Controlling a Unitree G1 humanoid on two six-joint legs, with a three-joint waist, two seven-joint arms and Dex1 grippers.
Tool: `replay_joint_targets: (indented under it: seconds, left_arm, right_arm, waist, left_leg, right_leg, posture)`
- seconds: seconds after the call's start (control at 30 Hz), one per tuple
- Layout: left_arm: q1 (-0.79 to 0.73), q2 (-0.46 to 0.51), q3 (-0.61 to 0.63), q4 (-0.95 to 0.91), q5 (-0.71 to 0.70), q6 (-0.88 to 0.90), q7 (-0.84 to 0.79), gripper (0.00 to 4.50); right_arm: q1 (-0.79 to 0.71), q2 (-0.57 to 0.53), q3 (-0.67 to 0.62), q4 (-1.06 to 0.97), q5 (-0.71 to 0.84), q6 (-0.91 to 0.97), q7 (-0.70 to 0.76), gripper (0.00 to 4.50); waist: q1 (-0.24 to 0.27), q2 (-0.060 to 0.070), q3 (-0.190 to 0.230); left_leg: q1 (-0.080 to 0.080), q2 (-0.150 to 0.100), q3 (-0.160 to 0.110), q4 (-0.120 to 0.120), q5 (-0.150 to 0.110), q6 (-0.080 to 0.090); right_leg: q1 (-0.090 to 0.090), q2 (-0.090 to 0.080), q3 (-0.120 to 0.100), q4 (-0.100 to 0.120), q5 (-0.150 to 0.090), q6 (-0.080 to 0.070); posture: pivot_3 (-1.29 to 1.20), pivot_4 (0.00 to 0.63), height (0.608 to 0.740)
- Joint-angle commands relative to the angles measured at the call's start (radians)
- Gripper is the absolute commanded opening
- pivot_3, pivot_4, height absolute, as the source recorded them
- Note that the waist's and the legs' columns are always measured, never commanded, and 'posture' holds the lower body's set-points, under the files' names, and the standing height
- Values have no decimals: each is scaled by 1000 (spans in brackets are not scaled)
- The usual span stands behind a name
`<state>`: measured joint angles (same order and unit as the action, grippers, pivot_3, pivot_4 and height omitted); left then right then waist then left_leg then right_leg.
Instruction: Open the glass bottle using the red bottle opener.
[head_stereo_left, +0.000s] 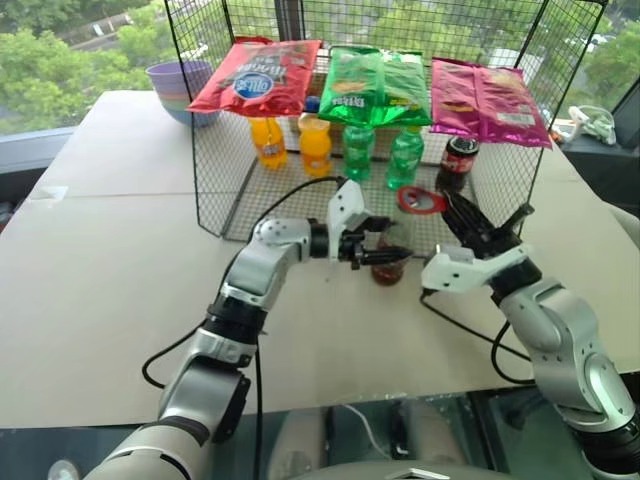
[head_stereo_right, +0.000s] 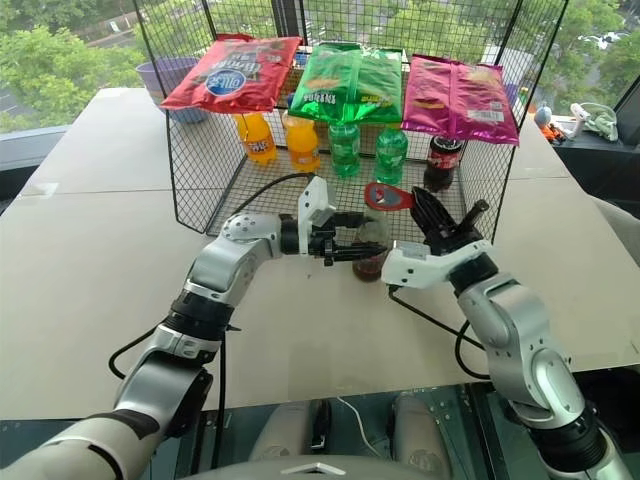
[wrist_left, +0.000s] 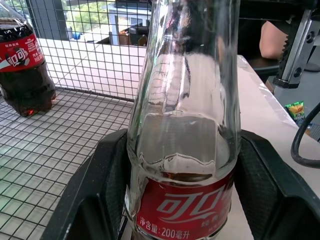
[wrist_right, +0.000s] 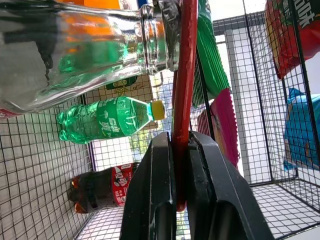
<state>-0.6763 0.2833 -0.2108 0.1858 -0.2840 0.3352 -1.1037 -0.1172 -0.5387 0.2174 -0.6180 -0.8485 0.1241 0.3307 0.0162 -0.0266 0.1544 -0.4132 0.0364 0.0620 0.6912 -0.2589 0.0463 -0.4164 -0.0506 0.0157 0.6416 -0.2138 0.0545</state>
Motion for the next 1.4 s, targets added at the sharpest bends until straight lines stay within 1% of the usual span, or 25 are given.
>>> replay_joint_targets:
  seconds: [0.03,0.1,0.13,0.2,0.23,0.47,0.5,0.57,0.67,0.7,0.73,0.8,0.93,1.4]
  left_arm:
    - [-33,-15,55,-28,-54,-14,11,2422]
    - [-27,-14,64,-37,-67,-13,2,2422]
    - [-24,-13,68,-41,-72,-8,2,3447]
    - [-22,-11,72,-46,-81,-3,4,4162]
    - [-21,-11,74,-48,-83,-1,4,4451]
    - [-15,-6,77,-66,-106,7,1,4451]
    - [-14,-4,74,-69,-106,7,-1,4226]
    - [-12,-2,68,-71,-106,8,-3,3621]
    - [-4,10,53,-77,-103,12,-17,2184]
    - [-1,13,48,-78,-101,11,-20,1814]
    - [1,15,45,-79,-101,11,-21,1556]
    - [3,15,43,-81,-102,11,-19,1279]
    - [2,15,44,-80,-102,12,-16,1159]
    - [18,28,24,-73,-84,13,-23,1140]
  right_arm:
    - [48,-4,19,30,5,-14,56,0]
    - [54,2,18,29,7,-12,57,0]
    - [57,6,17,28,9,-10,58,0]
    - [62,11,15,27,11,-10,59,0]
    - [63,13,14,27,11,-11,59,0]
    - [65,37,12,25,9,-9,64,0]
    - [65,39,12,25,8,-9,65,0]
    - [64,45,11,25,8,-8,67,0]
    - [61,49,7,25,9,-9,69,0]
    - [60,50,6,25,9,-9,69,0]
    - [59,50,5,26,10,-10,69,0]
    - [57,51,4,26,11,-11,70,0]
    - [51,53,1,27,13,-13,74,0]
    - [-11,28,-14,37,34,-45,107,0]
  waist:
    - [0,0,0]
    - [0,0,0]
    - [0,0,0]
    - [-3,0,0]
    - [-3,0,0]
    - [-3,0,0]
    - [-3,0,0]
    - [-3,0,0]
    - [-3,0,0]
    - [-3,0,-1]
    - [-3,0,-1]
    - [-2,0,-2]
    - [-2,0,-2]
    - [-2,1,-2]
  left_leg:
    - [0,0,0,0,0,0]
    - [0,0,0,0,0,0]
    - [0,0,0,0,0,0]
    - [-1,0,0,0,0,0]
    - [0,0,0,0,0,0]
    - [2,1,0,0,0,0]
    - [2,1,0,0,0,0]
    - [2,1,0,0,0,0]
    - [1,0,0,0,0,0]
    - [1,1,0,0,0,0]
    - [2,1,0,0,0,0]
    - [3,1,0,0,0,0]
    - [4,1,0,0,0,0]
    - [4,1,0,0,0,0]
  right_leg:
    - [0,0,0,0,0,0]
    - [0,0,0,0,0,0]
    - [0,0,0,0,0,0]
    - [0,0,0,0,0,0]
    - [0,0,0,0,0,0]
    - [1,0,0,0,0,0]
    - [1,0,0,0,0,0]
    - [1,0,0,0,0,0]
    - [1,0,0,0,0,0]
    - [1,0,0,0,0,0]
    - [1,0,1,0,0,0]
    - [2,0,1,0,0,0]
    - [3,0,1,0,0,1]
    - [3,0,1,0,-1,1]
  posture:
    - [0,150,740]
    - [0,150,740]
    - [0,150,740]
    - [0,150,740]
    - [0,150,740]
    - [0,150,740]
    - [0,150,740]
    - [0,150,740]
    - [0,150,740]
    - [0,150,740]
    - [0,150,740]
    - [0,150,740]
    - [0,150,740]
    - [0,150,740]
